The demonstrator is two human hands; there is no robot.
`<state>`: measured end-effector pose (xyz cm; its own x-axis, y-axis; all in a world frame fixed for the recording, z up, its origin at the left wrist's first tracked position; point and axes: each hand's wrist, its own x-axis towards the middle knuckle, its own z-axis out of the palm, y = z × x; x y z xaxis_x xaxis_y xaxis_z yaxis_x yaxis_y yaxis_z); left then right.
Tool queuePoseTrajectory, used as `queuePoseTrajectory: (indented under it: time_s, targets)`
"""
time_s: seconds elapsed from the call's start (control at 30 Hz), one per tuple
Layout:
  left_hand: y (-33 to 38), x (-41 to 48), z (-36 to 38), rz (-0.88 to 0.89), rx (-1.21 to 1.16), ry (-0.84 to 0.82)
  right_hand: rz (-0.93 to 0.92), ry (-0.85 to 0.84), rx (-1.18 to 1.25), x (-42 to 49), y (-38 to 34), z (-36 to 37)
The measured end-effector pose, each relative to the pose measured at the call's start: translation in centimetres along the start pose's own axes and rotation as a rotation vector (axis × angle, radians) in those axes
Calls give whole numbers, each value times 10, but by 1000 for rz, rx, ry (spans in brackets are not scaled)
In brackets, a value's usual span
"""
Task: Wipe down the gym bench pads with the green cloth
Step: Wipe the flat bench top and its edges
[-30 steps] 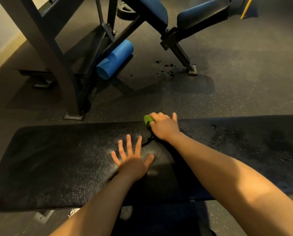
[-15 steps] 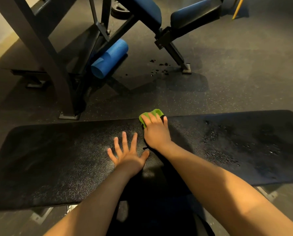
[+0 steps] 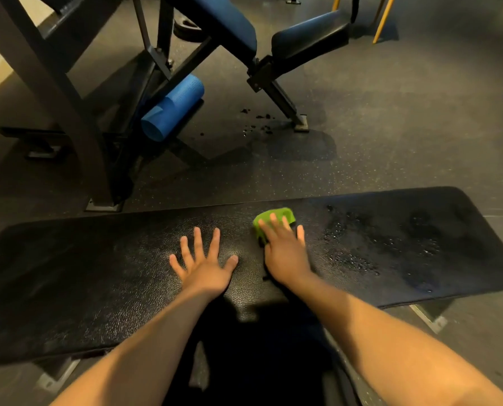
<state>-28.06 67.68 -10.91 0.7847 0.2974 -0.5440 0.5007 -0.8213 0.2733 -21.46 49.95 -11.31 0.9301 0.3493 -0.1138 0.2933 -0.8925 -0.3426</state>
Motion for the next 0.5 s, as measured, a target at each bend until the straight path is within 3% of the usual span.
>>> queuePoseTrajectory:
  time_s: [0.13,0.27,0.4,0.5]
  targets:
    - [4,-12,4,9,27,101,-124,-70,-50,-46,-17,11]
    - [9,-37,19,98,96,248,-269,-129,-140,-24,9,-6]
    - [0,-56,39,161,60,186,-10,-181,-139,35,39,-29]
    - [-4,-63,43,169,82,167,61,-209,-93,34,31,-26]
